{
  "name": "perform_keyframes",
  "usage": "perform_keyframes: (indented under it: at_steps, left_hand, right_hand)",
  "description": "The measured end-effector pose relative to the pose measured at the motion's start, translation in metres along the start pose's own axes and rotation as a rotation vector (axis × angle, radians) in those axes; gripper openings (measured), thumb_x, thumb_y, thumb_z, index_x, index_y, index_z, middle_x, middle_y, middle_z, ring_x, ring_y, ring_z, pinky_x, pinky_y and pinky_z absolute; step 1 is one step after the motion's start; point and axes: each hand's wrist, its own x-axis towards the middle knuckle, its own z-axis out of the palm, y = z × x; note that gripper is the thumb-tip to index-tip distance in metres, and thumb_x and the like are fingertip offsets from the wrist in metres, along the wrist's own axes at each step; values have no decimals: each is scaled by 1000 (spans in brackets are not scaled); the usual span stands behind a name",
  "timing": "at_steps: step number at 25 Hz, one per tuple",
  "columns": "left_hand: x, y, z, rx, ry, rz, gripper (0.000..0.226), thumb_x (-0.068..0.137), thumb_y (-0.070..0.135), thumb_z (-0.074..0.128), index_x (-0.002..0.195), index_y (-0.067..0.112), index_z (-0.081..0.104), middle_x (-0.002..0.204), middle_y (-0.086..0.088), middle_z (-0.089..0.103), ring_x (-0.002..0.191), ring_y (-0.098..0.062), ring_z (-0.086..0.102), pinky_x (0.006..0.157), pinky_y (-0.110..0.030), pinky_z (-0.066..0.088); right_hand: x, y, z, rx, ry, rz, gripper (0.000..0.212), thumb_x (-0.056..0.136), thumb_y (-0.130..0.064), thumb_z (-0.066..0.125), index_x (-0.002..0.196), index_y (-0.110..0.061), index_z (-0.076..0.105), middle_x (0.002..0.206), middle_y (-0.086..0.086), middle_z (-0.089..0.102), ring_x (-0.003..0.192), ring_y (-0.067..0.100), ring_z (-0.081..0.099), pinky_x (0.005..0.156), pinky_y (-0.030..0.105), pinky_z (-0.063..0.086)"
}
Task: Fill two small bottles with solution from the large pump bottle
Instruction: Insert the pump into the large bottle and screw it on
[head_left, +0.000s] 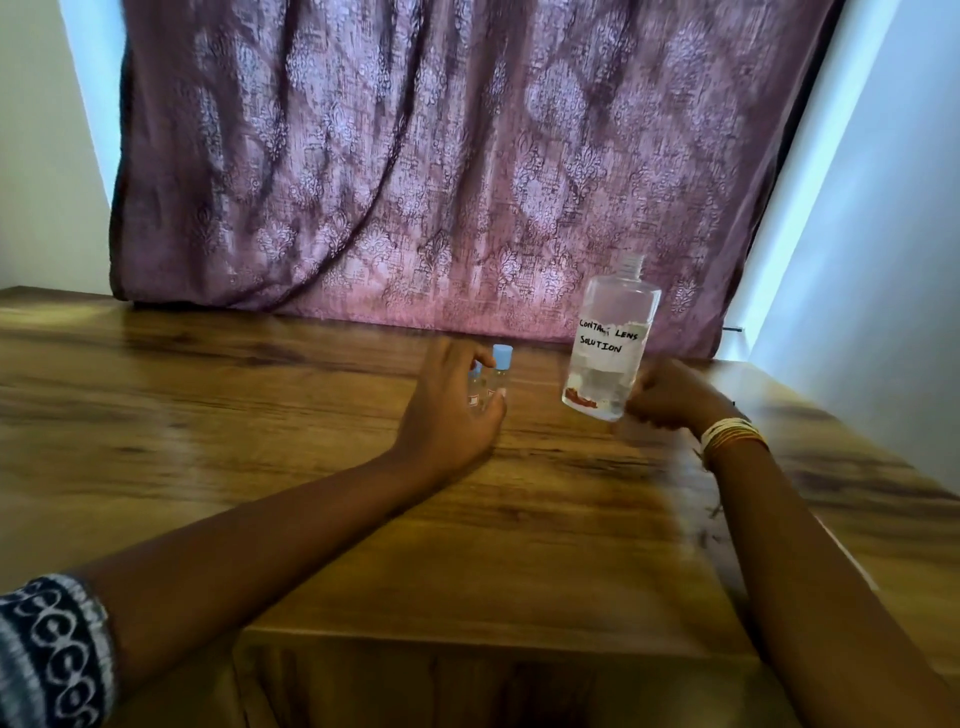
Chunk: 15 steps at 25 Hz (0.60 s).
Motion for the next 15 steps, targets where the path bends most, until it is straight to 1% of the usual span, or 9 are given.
perform_keyframes:
  at_steps: [1,2,3,5,6,7,9,12,15]
  left_hand:
    - [4,7,6,-25,-12,38,28,80,20,66,105,15,54,108,-3,48,91,-10,48,70,-13,41]
    - [10,14,12,-52,-18,69,26,80,19,65,103,13,55,106,-3,48,90,-10,49,71,-16,44]
    - [16,20,20,-73,-24,90,25,79,19,64,101,12,56,105,-3,49,90,-12,50,74,-21,46]
    - [33,31,37,-96,-44,100,27,78,16,66,101,8,56,105,-5,49,92,-15,51,79,-30,49]
    - [43,36,45,-101,-60,94,30,78,15,68,103,6,55,107,-8,50,95,-17,51,81,-32,49]
    - [53,40,54,-106,-83,71,36,78,16,71,107,4,53,111,-10,50,98,-19,51,84,-33,49]
    - [75,48,67,-122,-139,-36,53,79,25,75,120,4,48,123,-13,48,111,-23,49,90,-31,46]
    - [104,58,83,-153,-218,-232,84,74,38,79,137,7,34,140,-15,40,129,-30,41,103,-37,39]
    - [128,62,95,-219,-265,-347,98,71,43,81,144,9,25,147,-15,37,131,-31,42,102,-40,42]
  right_hand:
    - [4,15,-7,-48,77,57,11,79,-8,66,70,-3,64,67,15,66,59,26,61,57,28,51]
    - [8,26,-12,-67,158,113,12,77,-12,68,79,-1,67,81,21,69,73,32,66,68,33,54]
    - [12,36,-12,-80,228,176,21,75,-16,69,90,-1,67,96,23,69,88,36,66,79,37,55]
    - [14,48,-11,-119,325,302,38,74,-21,69,107,-3,63,119,24,60,110,40,58,95,43,50]
    - [15,52,-11,-134,339,362,42,75,-23,68,111,-5,59,125,24,55,116,41,53,100,44,47]
    - [14,54,-11,-127,329,405,43,75,-23,68,113,-7,57,127,24,52,117,42,51,102,46,45]
    - [14,60,-11,-63,265,429,41,73,-20,66,111,-6,57,122,26,57,111,42,57,99,46,49]
    - [13,58,-8,-84,217,364,35,80,-14,67,112,-3,59,121,25,63,112,39,61,95,39,49]
    - [17,48,-2,-39,221,290,38,83,-16,69,115,0,57,122,24,61,113,39,59,91,37,49]
